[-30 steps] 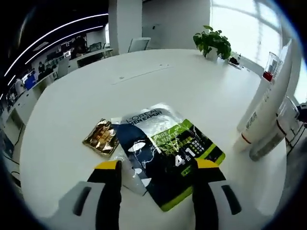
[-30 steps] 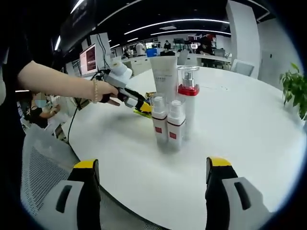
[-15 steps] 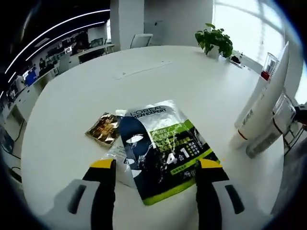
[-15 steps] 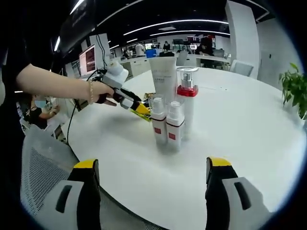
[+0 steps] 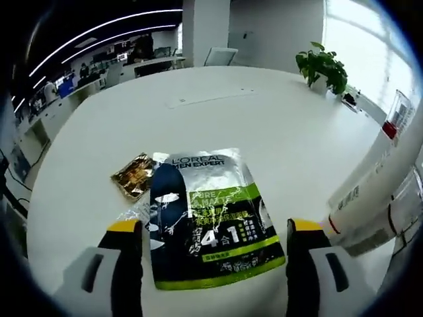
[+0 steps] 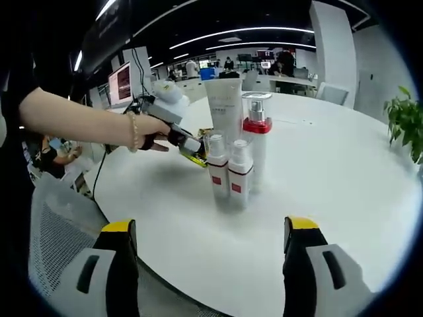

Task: Arrange the skincare products in the storage area until every visible bottle or jar stands upright without overlapping.

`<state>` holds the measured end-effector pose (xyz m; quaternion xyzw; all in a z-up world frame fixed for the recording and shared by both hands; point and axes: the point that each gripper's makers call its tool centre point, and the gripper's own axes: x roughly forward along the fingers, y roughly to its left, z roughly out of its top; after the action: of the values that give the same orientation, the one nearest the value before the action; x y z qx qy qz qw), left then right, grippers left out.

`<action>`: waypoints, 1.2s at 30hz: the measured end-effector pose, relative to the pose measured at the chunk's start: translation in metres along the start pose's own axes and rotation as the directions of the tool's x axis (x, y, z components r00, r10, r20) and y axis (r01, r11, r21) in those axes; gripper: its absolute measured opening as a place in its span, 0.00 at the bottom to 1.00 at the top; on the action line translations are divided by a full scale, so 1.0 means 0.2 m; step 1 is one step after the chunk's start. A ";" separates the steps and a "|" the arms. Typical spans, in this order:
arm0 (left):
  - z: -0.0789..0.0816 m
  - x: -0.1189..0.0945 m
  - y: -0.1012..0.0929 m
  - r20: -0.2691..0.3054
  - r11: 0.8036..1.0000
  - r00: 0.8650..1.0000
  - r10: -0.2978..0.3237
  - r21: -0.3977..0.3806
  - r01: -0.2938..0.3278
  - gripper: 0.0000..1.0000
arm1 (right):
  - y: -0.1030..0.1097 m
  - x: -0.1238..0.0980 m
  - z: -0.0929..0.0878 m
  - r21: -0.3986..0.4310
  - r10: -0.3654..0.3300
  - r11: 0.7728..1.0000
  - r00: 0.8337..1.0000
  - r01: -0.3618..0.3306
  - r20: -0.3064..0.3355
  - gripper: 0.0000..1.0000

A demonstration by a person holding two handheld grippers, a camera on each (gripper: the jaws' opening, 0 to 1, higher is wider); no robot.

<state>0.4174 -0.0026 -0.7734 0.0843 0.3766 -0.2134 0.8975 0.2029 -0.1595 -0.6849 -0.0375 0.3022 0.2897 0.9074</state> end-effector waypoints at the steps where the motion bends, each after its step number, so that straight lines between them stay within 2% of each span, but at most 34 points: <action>1: 0.02 -0.01 -0.02 -0.008 0.999 1.000 0.009 0.032 -0.009 0.81 | 0.00 0.00 0.00 0.000 0.000 1.000 1.000 0.000 0.000 0.91; 2: 0.02 -0.01 -0.04 -0.013 0.999 1.000 -0.001 0.039 0.001 0.80 | 0.00 0.00 0.00 -0.001 0.000 1.000 1.000 0.000 -0.001 0.91; 4: 0.01 -0.04 -0.02 -0.002 1.000 1.000 0.009 0.027 -0.009 0.79 | 0.00 0.00 0.00 -0.001 0.001 1.000 1.000 -0.001 -0.003 0.91; 7: 0.00 -0.04 -0.06 0.007 0.999 1.000 -0.018 0.039 0.017 0.73 | 0.00 0.00 0.00 -0.001 0.001 1.000 1.000 -0.001 -0.006 0.91; 11: 0.01 -0.02 -0.04 0.011 0.999 1.000 -0.003 0.039 0.003 0.70 | 0.00 0.00 -0.01 -0.002 0.002 1.000 1.000 -0.002 -0.009 0.91; 13: 0.02 -0.03 -0.04 0.030 0.998 1.000 -0.007 0.061 0.005 0.63 | 0.00 0.00 -0.01 -0.001 0.001 1.000 1.000 -0.001 -0.009 0.91; 18: 0.02 -0.03 -0.02 0.033 0.999 0.999 0.006 0.042 -0.007 0.60 | 0.00 0.00 0.00 0.000 -0.002 1.000 1.000 0.002 -0.007 0.91; 20: 0.02 -0.01 -0.02 0.030 0.999 1.000 0.010 0.045 -0.011 0.48 | 0.00 0.00 0.00 -0.001 -0.003 1.000 1.000 0.003 -0.008 0.91; 22: 0.02 0.00 -0.01 0.037 0.998 0.999 0.006 0.059 -0.009 0.29 | 0.00 0.00 0.00 -0.002 -0.004 1.000 1.000 0.004 -0.007 0.91; 24: 0.03 0.02 -0.02 0.043 0.998 0.999 0.000 0.060 -0.002 0.27 | -0.01 0.00 0.00 -0.001 -0.004 1.000 1.000 0.004 -0.006 0.91; 27: 0.05 0.01 -0.01 0.049 0.997 0.999 0.009 0.080 -0.013 0.18 | -0.01 0.00 0.00 0.001 -0.004 1.000 1.000 0.004 -0.003 0.91; 29: 0.06 0.01 -0.02 0.070 0.999 0.997 -0.010 0.049 0.007 0.14 | -0.01 0.00 0.00 0.001 -0.006 1.000 1.000 0.006 -0.002 0.91; 31: 0.06 0.00 -0.02 0.075 0.998 0.997 -0.013 0.057 0.009 0.10 | -0.01 0.00 0.00 0.001 -0.006 1.000 1.000 0.006 -0.001 0.91; 36: 0.08 -0.04 -0.03 0.101 0.999 0.995 -0.027 0.041 0.023 0.06 | -0.01 0.00 0.00 0.000 -0.005 1.000 1.000 0.005 0.004 0.91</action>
<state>0.4207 -0.0109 -0.7559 0.0867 0.3274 -0.2360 0.9108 0.2048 -0.1613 -0.6847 -0.0376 0.3004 0.2875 0.9087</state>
